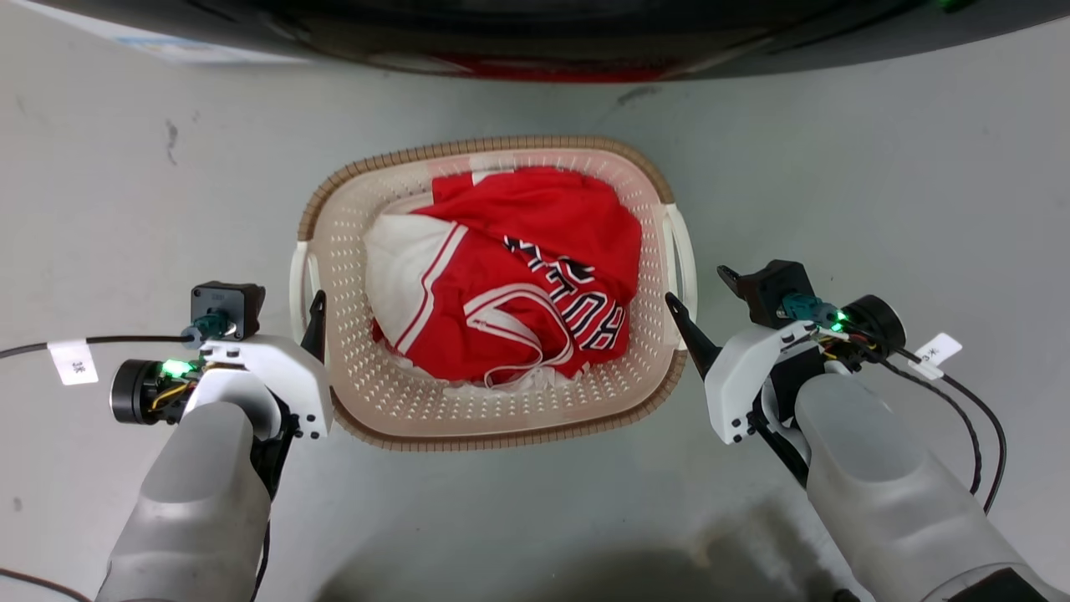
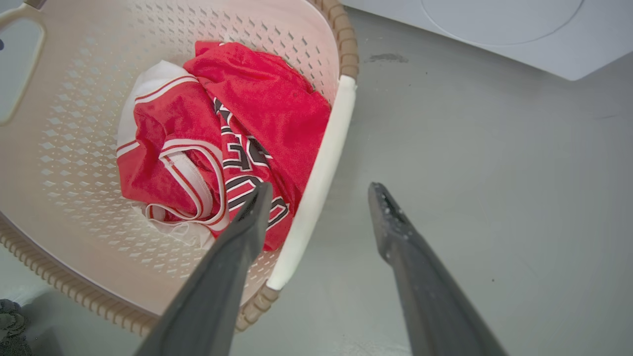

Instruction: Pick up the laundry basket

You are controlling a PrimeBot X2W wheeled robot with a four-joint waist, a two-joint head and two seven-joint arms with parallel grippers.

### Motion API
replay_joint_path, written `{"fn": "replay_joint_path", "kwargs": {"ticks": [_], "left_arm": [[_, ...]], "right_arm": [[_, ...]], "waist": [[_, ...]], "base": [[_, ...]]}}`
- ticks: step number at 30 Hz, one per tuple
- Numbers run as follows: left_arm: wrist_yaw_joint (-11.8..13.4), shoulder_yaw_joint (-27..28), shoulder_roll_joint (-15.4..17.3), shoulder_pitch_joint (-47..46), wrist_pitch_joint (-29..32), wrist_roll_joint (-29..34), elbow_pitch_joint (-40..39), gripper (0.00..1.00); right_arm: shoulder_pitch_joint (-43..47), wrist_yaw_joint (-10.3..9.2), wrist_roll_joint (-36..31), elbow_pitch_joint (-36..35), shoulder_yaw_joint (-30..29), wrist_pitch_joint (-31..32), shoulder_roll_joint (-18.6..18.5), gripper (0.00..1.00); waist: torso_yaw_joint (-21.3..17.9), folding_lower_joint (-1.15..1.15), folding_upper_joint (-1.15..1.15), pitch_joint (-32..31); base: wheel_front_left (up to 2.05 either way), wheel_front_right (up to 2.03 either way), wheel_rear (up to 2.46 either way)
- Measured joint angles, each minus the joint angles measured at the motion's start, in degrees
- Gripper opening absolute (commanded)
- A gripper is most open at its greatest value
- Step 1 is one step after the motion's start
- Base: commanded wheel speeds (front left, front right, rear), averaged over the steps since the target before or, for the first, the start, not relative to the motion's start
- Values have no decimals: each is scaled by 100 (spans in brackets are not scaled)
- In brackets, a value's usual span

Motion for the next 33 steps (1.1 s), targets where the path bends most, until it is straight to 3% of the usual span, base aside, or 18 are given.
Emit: {"fn": "replay_joint_path", "kwargs": {"ticks": [18, 19, 20, 33], "left_arm": [[-7, -641, -54, -708, 0, -365, 565, 100], [-7, -690, -69, -730, 0, -374, 601, 45], [-7, -738, -86, -739, 0, -390, 632, 0], [4, -1301, -377, -628, 152, -909, 880, 0]], "right_arm": [[-772, 0, 651, 587, 871, -1, 1, 100], [-783, 0, 686, 603, 922, -1, 1, 46], [-803, 0, 699, 610, 951, -1, 1, 0], [-688, -12, 1116, 916, 1422, 101, 1, 0]], "waist": [[16, 0, 0, 773], [20, 0, 0, 780], [21, -1, 0, 785], [95, -1, 0, 303]], "base": [[0, 0, 0], [0, 0, 0], [0, 0, 0], [0, 0, 0]]}}
